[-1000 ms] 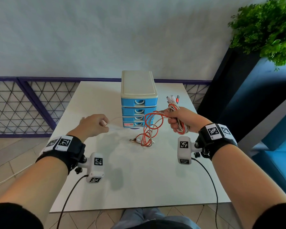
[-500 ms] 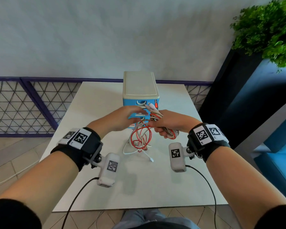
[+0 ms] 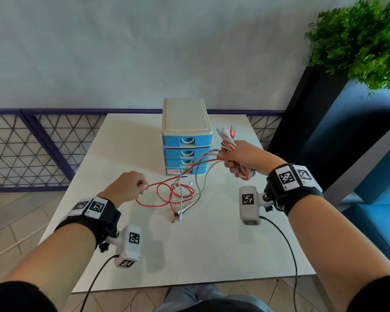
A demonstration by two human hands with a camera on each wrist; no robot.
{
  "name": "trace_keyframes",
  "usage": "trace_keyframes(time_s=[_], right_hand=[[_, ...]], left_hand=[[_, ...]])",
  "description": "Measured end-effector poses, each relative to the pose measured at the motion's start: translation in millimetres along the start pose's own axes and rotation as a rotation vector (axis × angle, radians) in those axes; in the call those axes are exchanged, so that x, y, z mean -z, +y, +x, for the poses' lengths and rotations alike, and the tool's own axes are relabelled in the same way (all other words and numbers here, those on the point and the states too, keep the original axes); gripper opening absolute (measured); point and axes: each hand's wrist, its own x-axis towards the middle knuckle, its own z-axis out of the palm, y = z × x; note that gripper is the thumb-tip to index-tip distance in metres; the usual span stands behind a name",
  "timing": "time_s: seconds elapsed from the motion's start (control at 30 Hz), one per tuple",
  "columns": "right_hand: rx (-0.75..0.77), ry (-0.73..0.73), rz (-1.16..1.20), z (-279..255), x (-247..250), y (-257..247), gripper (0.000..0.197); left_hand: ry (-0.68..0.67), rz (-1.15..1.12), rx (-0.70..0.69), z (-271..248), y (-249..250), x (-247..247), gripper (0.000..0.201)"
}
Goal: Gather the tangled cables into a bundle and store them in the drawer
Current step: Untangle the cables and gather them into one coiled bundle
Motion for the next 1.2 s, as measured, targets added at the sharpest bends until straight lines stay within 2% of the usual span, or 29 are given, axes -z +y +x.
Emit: trace_keyframes(time_s=[0.1,0.17,0.2,0.23,0.3,0.33,0.37,0.4,0.47,0.57,0.63,0.73,0.8,1.0,1.13,1.2], right_hand=[[0.010,0.031,-0.014,5.4,-9.1,-2.7,0.017],[0.015,0.035,-0.039,7.6,-13.4,-3.5,0.017],[0.019,0.024,-0.056,8.1,-14.5,-4.2,0.017],[0.023,0.006,-0.076,7.9,-15.2,-4.9,0.016],[0.039,-0.046,-0.119,6.8,-17.8,-8.1,0.017],[0.050,-0.079,-0.135,6.4,-20.5,-10.5,0.017],[0.061,-0.114,-0.148,6.0,-23.7,-13.9,0.018],[0.071,-0.149,-0.157,6.1,-27.2,-17.3,0.019],[0.091,-0.221,-0.162,5.6,-32.4,-23.2,0.019],[0.108,-0.286,-0.126,3.0,-30.3,-24.6,0.017],[0.111,-0.280,-0.070,0.6,-24.5,-20.6,0.016],[0.124,-0.230,-0.011,0.1,-16.6,-13.2,0.017],[0.140,-0.201,-0.007,0.4,-15.7,-10.3,0.016],[0.156,-0.228,0.075,-0.6,-18.7,-8.9,0.017],[0.163,-0.208,0.167,3.5,-17.5,-6.2,0.011],[0.145,-0.175,0.226,5.5,-14.4,-3.1,0.008]], left_hand=[[-0.244,0.115,0.137,6.1,4.1,-2.2,0.020],[-0.300,0.187,0.195,11.4,7.1,0.0,0.021],[-0.234,0.200,0.174,14.8,9.9,2.2,0.025],[-0.114,0.175,0.111,17.5,15.7,5.1,0.030],[0.125,-0.012,-0.114,15.6,42.4,11.6,0.037],[0.185,-0.147,-0.204,11.0,62.1,15.4,0.038],[0.190,-0.271,-0.252,6.5,81.8,18.7,0.037],[0.146,-0.372,-0.276,2.2,99.5,21.4,0.038],[-0.035,-0.477,-0.283,-2.8,122.6,22.2,0.051],[-0.335,-0.605,-0.186,-5.9,131.2,20.3,0.073],[-0.551,-0.859,-0.101,-10.7,126.3,19.9,0.060],[-0.746,-1.117,0.002,-15.7,112.0,20.3,0.050],[-0.792,-1.208,0.004,-17.9,109.4,20.5,0.043],[-0.741,-1.290,-0.088,-19.5,100.7,19.0,0.031],[-0.825,-1.299,-0.078,-23.6,93.9,18.9,0.041],[-0.887,-1.283,-0.117,-26.4,89.7,21.0,0.036]])
